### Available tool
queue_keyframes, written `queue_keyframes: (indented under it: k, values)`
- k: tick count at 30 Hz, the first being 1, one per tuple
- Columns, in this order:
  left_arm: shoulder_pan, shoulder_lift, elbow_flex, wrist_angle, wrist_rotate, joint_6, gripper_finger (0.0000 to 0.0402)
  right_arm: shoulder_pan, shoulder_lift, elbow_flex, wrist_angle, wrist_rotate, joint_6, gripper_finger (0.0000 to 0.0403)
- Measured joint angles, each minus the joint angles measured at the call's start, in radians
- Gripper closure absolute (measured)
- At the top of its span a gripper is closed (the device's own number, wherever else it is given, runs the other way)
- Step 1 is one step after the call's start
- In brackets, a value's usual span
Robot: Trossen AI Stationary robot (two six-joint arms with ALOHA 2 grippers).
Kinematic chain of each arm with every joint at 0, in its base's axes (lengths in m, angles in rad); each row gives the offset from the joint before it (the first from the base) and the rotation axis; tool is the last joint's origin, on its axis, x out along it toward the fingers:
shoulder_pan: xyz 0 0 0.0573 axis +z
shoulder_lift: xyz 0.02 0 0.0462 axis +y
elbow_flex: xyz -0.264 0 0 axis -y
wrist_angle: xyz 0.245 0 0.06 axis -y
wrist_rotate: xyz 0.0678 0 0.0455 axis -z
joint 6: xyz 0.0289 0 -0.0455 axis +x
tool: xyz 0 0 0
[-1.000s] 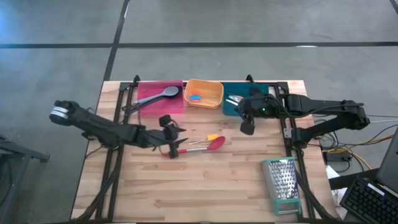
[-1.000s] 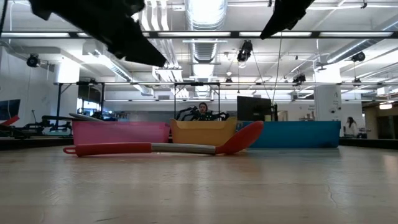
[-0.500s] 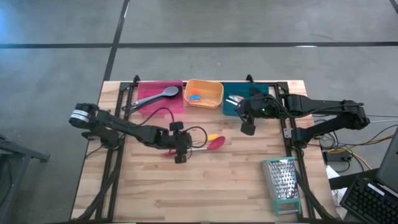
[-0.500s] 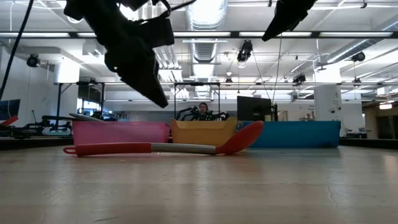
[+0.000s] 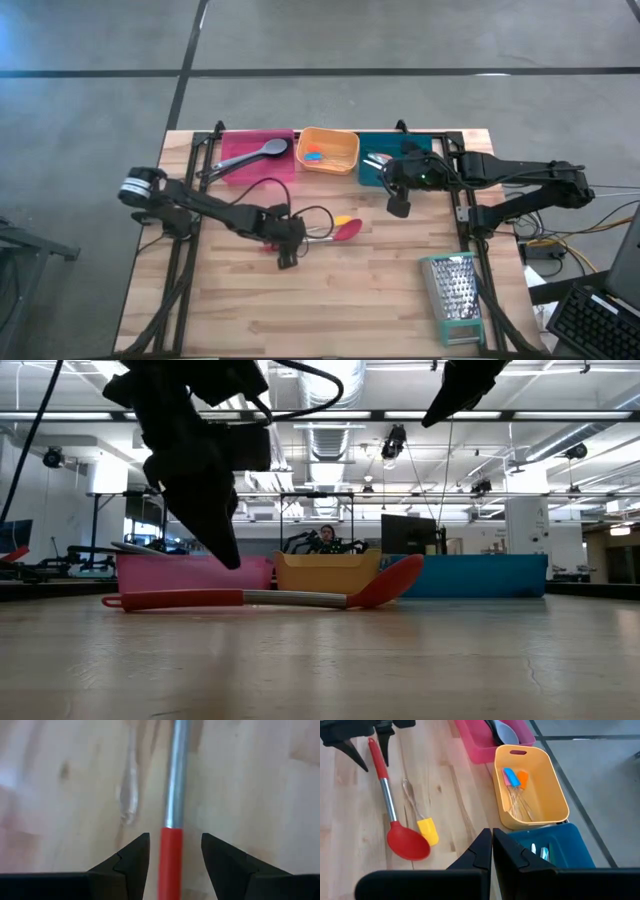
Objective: Pick & Place Kitchen Items
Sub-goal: Put the red spoon into the red bin
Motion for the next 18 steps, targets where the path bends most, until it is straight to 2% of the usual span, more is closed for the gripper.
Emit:
queue_keyframes:
  k: [3,18]
  values:
    - [0.000,0.017,0.000,-0.002,0.029,-0.005,0.0218,0.000,0.000,-0.001,0.000,0.000,0.001,0.0394]
    - [-0.001,0.125,-0.001,0.004,0.031,0.018,0.0218,0.000,0.000,-0.030,-0.001,0.000,-0.002,0.0394]
